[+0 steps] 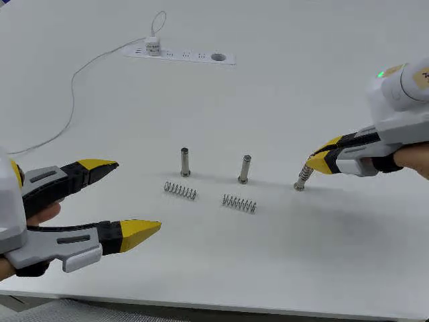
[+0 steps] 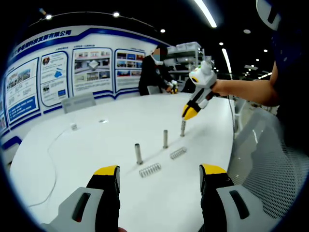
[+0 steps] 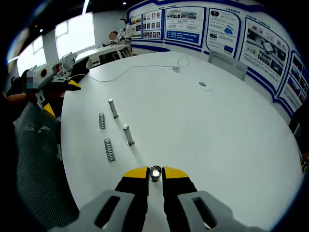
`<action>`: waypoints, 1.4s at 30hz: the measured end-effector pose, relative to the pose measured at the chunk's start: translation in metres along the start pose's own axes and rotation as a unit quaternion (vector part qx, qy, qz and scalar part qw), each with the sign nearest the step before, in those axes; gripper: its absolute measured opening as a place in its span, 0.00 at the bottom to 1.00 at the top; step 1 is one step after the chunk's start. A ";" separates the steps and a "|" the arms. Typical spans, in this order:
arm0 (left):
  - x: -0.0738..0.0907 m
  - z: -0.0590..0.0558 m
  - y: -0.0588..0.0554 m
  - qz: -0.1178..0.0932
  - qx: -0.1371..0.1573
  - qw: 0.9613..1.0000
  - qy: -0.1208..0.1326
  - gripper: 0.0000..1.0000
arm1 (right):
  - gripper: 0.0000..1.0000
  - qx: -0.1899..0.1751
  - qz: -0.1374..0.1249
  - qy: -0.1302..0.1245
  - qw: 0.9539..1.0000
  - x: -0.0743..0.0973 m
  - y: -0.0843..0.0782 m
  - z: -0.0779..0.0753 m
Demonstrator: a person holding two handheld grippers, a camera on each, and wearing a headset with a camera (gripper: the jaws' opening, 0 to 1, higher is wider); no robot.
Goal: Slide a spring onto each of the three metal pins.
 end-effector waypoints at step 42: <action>0.002 -0.002 0.001 -0.003 -0.001 1.000 -0.002 0.68 | 0.14 -0.007 0.043 0.006 0.999 -0.014 -0.039 0.018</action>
Point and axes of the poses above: the centre of the closed fingertips' face, and the gripper's own axes: x roughly backward along the fingers, z roughly to its left, y roughly out of its top, the point moved 2 cm from there along x, roughly backward along the fingers, and after that the axes turned 5 degrees about z, right-handed, at the moved point
